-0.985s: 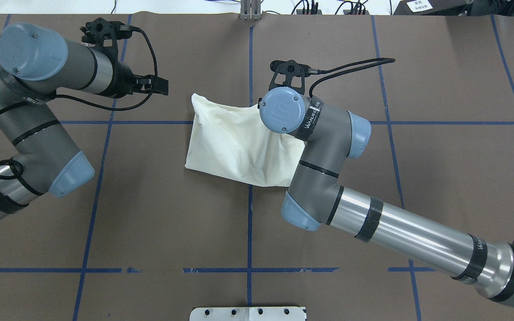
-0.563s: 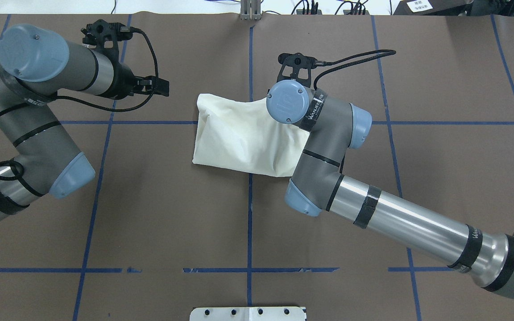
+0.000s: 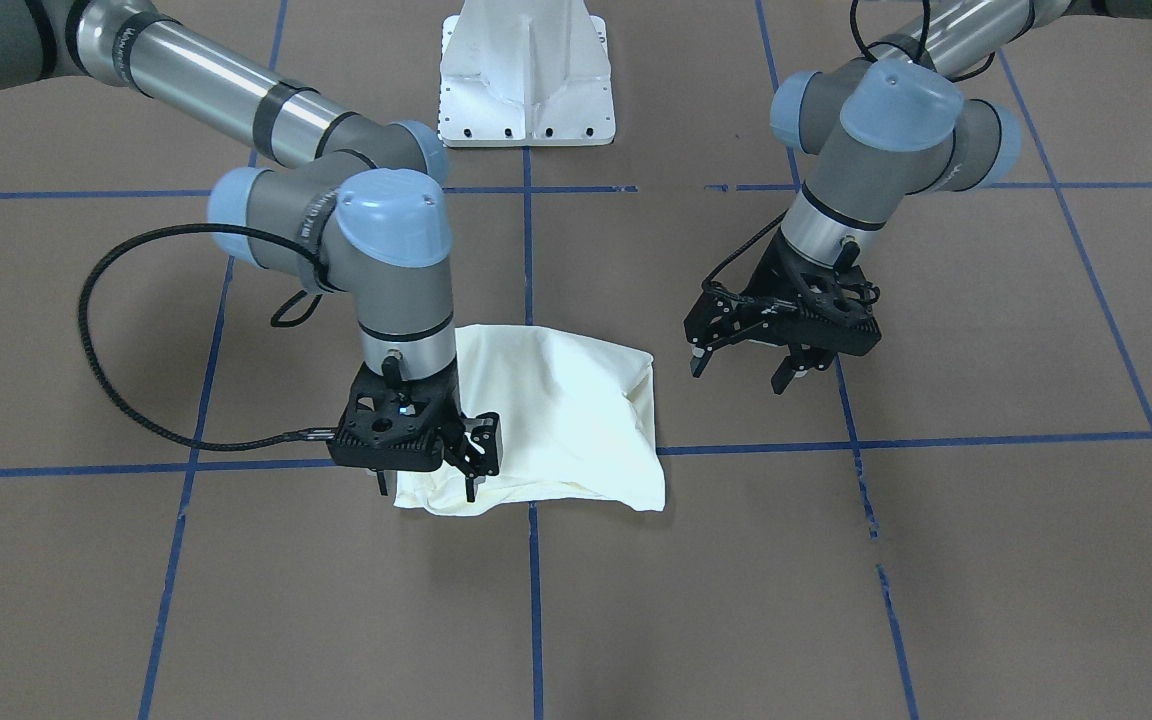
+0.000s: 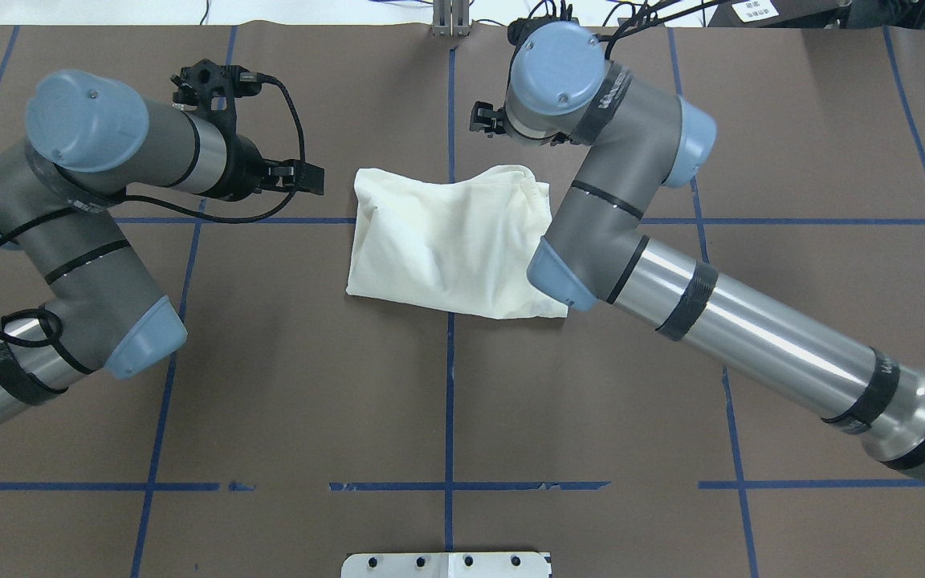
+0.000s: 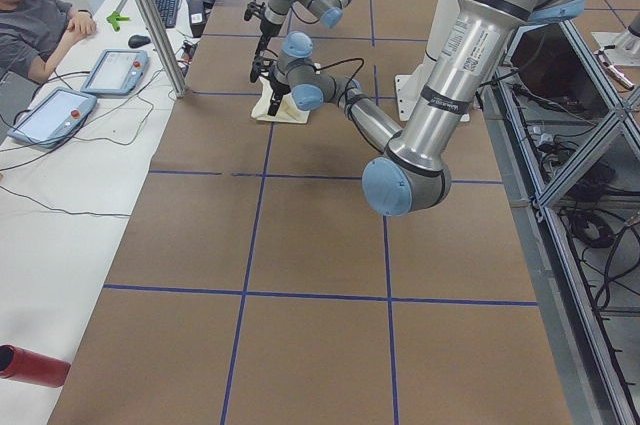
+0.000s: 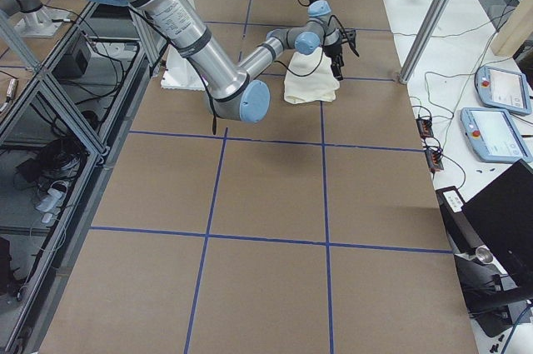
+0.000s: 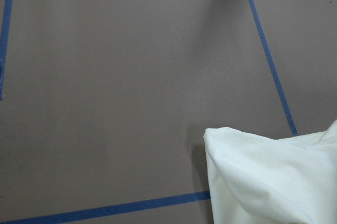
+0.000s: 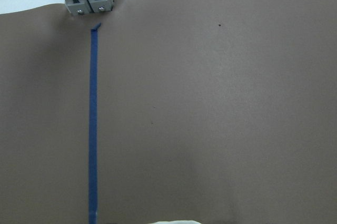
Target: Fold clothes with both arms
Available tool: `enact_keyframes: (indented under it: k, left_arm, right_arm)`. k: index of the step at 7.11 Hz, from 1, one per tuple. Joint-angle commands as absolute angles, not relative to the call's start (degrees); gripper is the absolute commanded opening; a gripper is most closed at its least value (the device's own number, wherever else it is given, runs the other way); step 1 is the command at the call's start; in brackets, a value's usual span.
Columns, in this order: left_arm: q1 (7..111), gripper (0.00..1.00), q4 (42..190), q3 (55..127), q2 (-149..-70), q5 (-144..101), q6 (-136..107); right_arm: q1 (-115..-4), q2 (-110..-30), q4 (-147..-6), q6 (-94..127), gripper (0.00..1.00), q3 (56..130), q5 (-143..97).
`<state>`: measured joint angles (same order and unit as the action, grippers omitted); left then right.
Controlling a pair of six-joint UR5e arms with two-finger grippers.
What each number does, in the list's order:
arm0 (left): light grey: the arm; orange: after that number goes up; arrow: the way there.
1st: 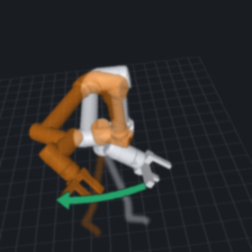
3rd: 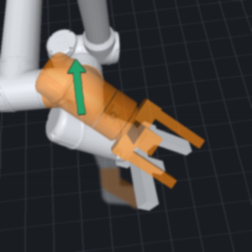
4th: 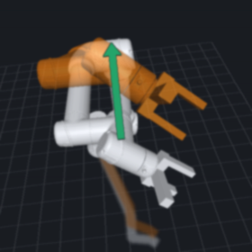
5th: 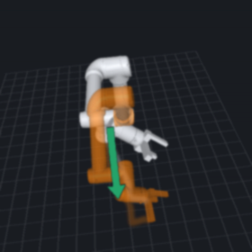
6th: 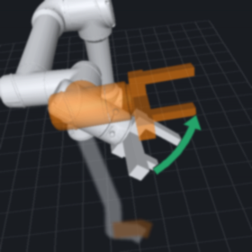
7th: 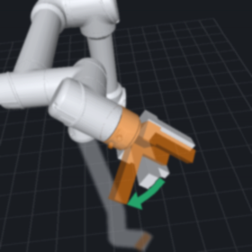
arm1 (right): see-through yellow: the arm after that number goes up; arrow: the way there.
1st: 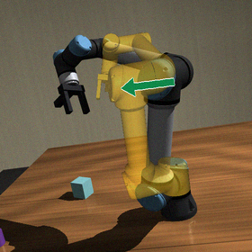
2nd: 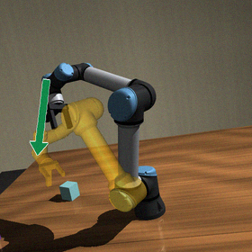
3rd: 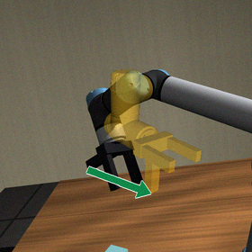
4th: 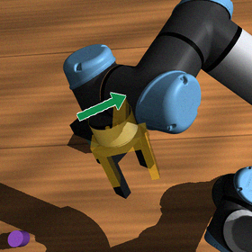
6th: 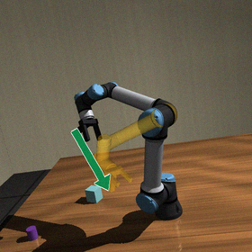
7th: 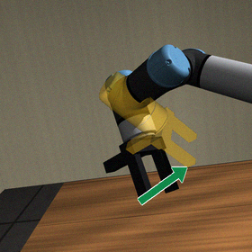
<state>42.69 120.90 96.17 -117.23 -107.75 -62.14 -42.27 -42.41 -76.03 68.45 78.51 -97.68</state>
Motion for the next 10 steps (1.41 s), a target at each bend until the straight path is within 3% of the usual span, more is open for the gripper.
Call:
enact_keyframes:
  k: [1,3,5,8,10]
  left_arm:
    - [37.1,1.00,136.1,92.2,-116.6,-103.7,-74.1]
    - [31.5,0.90,145.5,86.9,-117.3,-93.0,-78.6]
    - [31.3,0.89,153.3,82.3,-118.2,-93.0,-78.8]
    - [31.3,0.85,153.5,80.0,-119.2,-93.0,-78.8]
    - [31.2,0.69,153.5,79.9,-119.4,-93.3,-78.4]
  right_arm:
    - [-44.5,-45.6,-76.2,66.4,1.00,84.1,-102.5]
    - [-44.5,-46.2,-76.1,66.5,1.00,84.4,-102.3]
    - [-44.5,-47.1,-76.1,66.5,1.00,85.4,-102.1]
    - [-44.4,-47.5,-76.1,66.5,1.00,85.4,-101.9]
    - [-44.3,-47.7,-76.1,66.5,1.00,85.4,-101.8]
